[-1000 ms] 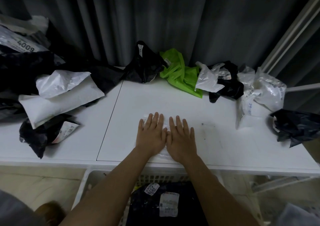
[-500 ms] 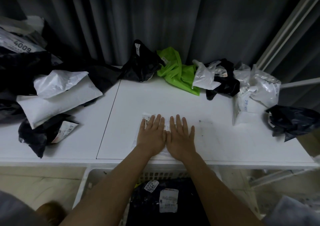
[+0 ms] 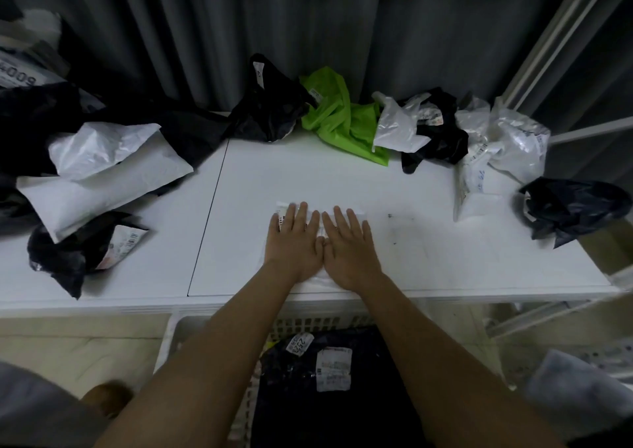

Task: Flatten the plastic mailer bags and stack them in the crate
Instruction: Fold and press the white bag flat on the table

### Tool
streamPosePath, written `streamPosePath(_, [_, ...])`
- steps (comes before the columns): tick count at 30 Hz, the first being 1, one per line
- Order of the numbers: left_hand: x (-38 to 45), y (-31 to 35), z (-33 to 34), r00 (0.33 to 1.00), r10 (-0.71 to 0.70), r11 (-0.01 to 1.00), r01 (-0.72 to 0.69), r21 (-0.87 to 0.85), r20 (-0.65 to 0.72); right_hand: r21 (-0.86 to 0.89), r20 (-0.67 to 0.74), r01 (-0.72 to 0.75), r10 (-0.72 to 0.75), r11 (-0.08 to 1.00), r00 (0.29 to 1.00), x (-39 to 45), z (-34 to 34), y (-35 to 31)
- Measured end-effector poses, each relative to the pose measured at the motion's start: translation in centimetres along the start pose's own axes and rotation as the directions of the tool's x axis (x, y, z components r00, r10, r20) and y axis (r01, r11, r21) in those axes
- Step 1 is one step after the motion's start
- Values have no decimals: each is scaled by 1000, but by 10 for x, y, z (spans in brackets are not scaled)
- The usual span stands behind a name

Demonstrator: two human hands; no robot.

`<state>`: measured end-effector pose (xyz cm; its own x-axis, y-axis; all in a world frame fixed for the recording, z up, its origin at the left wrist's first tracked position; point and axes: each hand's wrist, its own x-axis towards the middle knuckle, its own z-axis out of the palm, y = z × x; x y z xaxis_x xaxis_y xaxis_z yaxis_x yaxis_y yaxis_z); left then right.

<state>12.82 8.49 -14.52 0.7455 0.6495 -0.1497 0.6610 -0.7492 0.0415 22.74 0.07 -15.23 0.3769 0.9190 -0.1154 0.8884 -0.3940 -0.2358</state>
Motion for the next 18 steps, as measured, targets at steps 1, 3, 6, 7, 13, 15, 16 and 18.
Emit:
streamPosePath(1, [2, -3, 0, 1000, 23, 1000, -23, 2, -13, 4, -24, -12, 13, 1000, 1000, -1, 4, 0])
streamPosePath(3, [1, -8, 4, 998, 43, 999, -45, -24, -51, 12, -60, -19, 20, 1000, 998, -3, 9, 0])
streamPosePath(6, [-3, -8, 13, 993, 36, 996, -45, -78, -113, 5, -87, -68, 69, 998, 994, -3, 11, -1])
streamPosePath(7, [-3, -8, 15, 992, 32, 995, -42, -85, -124, 9, -88, -86, 86, 996, 992, -3, 12, -2])
streamPosePath(13, [0, -7, 17, 992, 18, 997, -27, -77, -123, 5, -102, -110, 109, 994, 989, -2, 17, -2])
streamPosePath(15, [0, -7, 18, 994, 20, 998, -27, -56, -112, -18, -99, -115, 112, 993, 989, -1, 19, -3])
streamPosePath(16, [1, -6, 18, 994, 22, 998, -27, -48, -106, -27, -103, -115, 112, 993, 988, -1, 19, -3])
streamPosePath(18, [1, -6, 19, 995, 22, 999, -24, -23, -101, -33, -108, -113, 108, 993, 988, -2, 19, -3])
